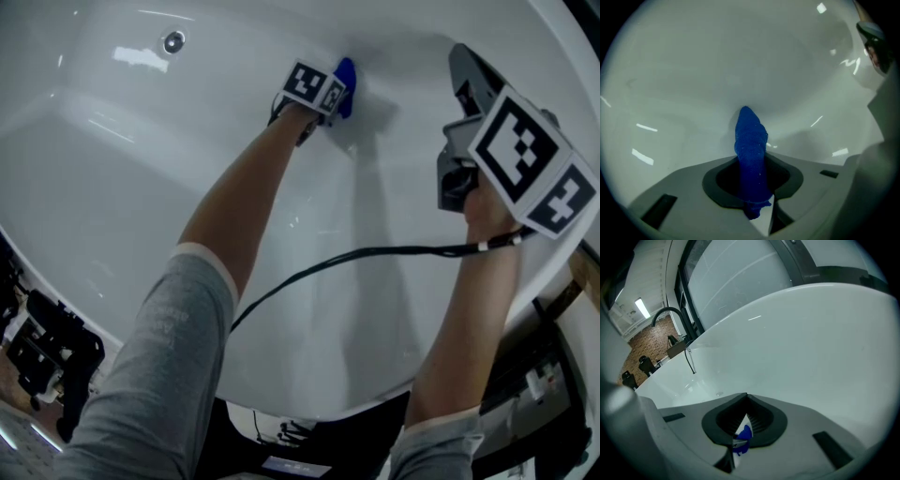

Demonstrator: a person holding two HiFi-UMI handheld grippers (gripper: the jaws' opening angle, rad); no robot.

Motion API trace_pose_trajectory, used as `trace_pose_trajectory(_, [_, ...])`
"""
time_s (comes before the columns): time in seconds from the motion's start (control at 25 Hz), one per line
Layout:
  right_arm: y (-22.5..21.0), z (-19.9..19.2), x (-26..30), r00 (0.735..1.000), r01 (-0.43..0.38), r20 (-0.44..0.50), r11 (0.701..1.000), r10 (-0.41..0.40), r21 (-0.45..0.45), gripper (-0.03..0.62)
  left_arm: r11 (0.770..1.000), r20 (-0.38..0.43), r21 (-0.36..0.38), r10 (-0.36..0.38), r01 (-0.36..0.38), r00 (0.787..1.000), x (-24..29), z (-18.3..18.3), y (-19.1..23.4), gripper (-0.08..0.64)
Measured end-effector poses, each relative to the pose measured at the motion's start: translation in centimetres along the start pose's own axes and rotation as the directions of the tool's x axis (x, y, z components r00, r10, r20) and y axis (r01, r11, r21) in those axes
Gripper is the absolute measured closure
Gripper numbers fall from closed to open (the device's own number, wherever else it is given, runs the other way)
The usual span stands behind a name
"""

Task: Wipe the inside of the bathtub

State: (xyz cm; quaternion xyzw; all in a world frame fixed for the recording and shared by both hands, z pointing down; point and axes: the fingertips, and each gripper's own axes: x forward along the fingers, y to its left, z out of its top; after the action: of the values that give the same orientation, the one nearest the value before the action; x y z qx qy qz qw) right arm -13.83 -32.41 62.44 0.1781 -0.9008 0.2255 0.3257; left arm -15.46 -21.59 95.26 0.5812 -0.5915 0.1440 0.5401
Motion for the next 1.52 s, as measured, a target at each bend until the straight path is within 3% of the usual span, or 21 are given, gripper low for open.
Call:
trace_pose_trajectory(0.12, [-0.1,0.3,-0.5,1.0,-0.008,0.01,1.0,0.008,0.009,0.583,1.0,-0.047,0.006,-0.029,0.029,0.998,1.6,0.1,-2.9,0.446])
trace_pose_trajectory(0.28, [-0.1,0.5,-1.0,1.0,-0.018,0.01,1.0,0.018,0.003,0.583,0.998,-0.034,0.029,-0.058,0.059,0.998,2.6,1.2,-4.9,0.446])
trace_pose_trajectory(0.52, [0.4,1.1,-1.0,0.999,-0.02,0.028,1.0,0.02,-0.009,0.583,0.983,0.067,-0.094,-0.152,0.158,0.986,3.1,2.0,-6.6,0.445])
trace_pose_trajectory(0.76, [-0.3,2.2,-1.6,0.998,-0.005,0.065,1.0,0.006,-0.016,0.583,0.972,0.101,-0.129,-0.185,0.197,0.977,3.2,3.7,-8.9,0.445])
trace_pose_trajectory(1.08, [-2.0,3.1,-3.0,0.99,0.025,0.134,0.996,-0.035,0.083,0.583,0.959,0.132,-0.123,-0.239,0.255,0.962,0.7,6.3,-11.6,0.446])
trace_pose_trajectory(1.52, [-2.3,7.6,-10.9,0.982,0.055,0.174,0.995,-0.069,0.081,0.583,0.937,0.177,-0.131,-0.298,0.323,0.938,-3.8,10.5,-18.1,0.446])
